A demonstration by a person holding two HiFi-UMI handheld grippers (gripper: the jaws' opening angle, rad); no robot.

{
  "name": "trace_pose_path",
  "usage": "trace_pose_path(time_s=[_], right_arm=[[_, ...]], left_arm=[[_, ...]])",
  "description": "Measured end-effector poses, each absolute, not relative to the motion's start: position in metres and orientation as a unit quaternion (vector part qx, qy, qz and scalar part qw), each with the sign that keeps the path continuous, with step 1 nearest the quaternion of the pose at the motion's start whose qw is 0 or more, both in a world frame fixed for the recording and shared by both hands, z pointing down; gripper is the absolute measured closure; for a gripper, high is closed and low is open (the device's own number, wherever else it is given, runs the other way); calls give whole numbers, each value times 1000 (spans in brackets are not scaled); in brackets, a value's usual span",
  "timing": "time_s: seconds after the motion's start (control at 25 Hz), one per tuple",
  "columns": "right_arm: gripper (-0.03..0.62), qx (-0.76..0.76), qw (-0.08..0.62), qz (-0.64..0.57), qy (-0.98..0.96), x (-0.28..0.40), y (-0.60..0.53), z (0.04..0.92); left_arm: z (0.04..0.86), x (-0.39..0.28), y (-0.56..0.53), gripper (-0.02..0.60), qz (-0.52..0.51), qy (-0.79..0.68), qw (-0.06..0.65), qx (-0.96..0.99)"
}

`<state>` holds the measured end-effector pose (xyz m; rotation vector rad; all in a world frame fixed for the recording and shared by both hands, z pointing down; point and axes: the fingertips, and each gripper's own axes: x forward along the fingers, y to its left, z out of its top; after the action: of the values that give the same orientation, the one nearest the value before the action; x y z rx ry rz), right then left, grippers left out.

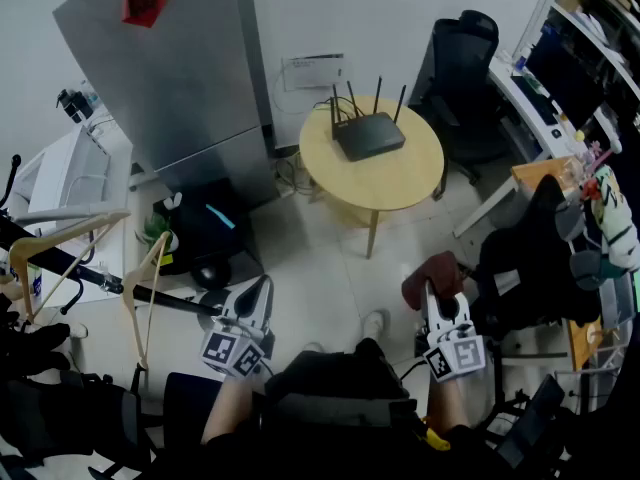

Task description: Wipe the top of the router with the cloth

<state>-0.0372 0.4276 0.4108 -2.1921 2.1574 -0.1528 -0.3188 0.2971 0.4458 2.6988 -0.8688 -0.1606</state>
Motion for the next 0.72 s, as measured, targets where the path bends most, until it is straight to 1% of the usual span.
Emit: trace_pose_path(time_s=[0.16, 0.28, 0.4, 0.52, 0.64, 0.72], right_arm=[[534, -709, 48, -56, 701, -28, 408, 412], [534, -696, 46, -46, 715, -15, 390, 411], [534, -689, 43, -58, 722, 17, 374, 421], [534, -682, 61, -56, 727, 54, 354, 417], [534, -671, 73, -52, 736, 86, 334, 413], [534, -661, 69, -52, 745, 102, 326, 415]], left_arm=[[449, -313, 282, 584, -52, -314, 151, 936], [450, -294, 274, 584, -44, -316, 146, 936], [446, -274, 267, 584, -41, -333, 138, 932], [442, -253, 256, 584, -40, -354, 131, 925], [436, -223, 246, 584, -38, -363, 118, 924], [431, -201, 241, 584, -43, -367, 113, 922]])
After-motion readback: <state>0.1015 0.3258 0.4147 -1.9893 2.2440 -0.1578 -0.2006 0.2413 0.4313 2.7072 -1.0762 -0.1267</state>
